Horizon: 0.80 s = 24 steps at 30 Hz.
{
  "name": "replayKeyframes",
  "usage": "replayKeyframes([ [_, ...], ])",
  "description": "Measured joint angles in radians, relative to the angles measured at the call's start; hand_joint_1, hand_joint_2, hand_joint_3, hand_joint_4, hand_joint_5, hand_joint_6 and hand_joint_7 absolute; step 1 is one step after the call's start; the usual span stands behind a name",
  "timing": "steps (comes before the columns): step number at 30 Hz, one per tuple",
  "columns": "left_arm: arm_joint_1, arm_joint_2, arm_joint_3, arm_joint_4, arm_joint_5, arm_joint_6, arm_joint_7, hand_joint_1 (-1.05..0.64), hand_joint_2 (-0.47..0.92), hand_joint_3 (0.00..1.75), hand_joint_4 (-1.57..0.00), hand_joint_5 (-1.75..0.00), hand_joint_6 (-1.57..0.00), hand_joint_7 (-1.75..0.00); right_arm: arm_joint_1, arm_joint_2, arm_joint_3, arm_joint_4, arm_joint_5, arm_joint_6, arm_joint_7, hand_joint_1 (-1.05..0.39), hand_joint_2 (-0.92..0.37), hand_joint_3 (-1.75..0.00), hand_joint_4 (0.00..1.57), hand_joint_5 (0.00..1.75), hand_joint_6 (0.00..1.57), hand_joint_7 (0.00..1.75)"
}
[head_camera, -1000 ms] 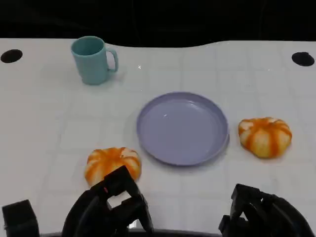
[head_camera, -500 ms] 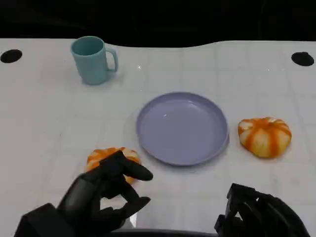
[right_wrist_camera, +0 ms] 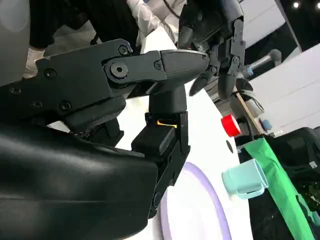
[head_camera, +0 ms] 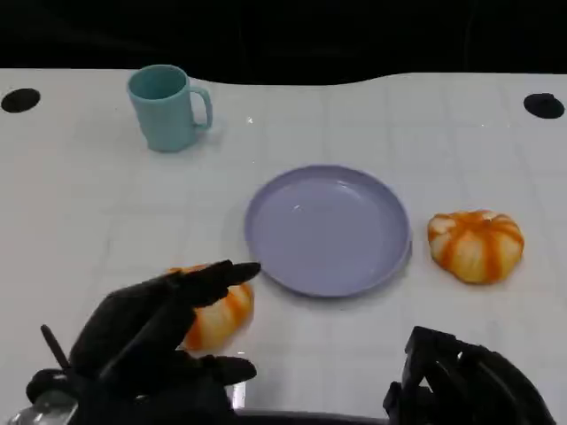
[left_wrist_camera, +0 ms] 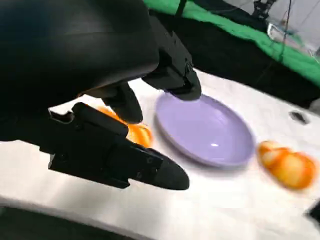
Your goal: Grasp the bread from the table and place it into the plate.
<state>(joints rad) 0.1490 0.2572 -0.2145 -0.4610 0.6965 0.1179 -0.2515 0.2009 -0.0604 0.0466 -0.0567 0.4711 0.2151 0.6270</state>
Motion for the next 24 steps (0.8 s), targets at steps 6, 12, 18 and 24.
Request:
replayKeyframes([
  [6,-0.05,0.011,-0.08,-0.005,0.308,0.038,0.024,-0.64,0.79,0.0,-0.33,-0.38,-0.3,0.0,0.0,0.0,0.005,-0.001,-0.005,0.0,-0.008,-0.71,-0.92,-0.26,0.85,1.63,0.77,1.4],
  [12,-0.098,-0.004,-0.135,0.005,0.493,0.094,-0.022,-0.56,0.72,0.0,-0.28,-0.36,-0.3,-0.01,0.0,0.0,0.008,-0.001,-0.006,0.0,-0.008,-0.71,-0.92,-0.25,0.85,1.63,0.77,1.41],
  [18,-0.145,-0.055,-0.174,0.053,0.608,0.161,-0.086,-0.51,0.72,0.0,-0.27,-0.33,-0.29,0.0,-0.003,0.0,0.009,-0.001,-0.006,-0.001,-0.008,-0.71,-0.92,-0.25,0.86,1.63,0.77,1.41],
  [24,-0.193,-0.09,-0.198,0.114,0.661,0.204,-0.138,-0.54,0.71,0.0,-0.28,-0.32,-0.3,0.0,-0.002,0.0,0.008,-0.001,-0.006,-0.002,-0.008,-0.71,-0.92,-0.24,0.85,1.63,0.76,1.4],
])
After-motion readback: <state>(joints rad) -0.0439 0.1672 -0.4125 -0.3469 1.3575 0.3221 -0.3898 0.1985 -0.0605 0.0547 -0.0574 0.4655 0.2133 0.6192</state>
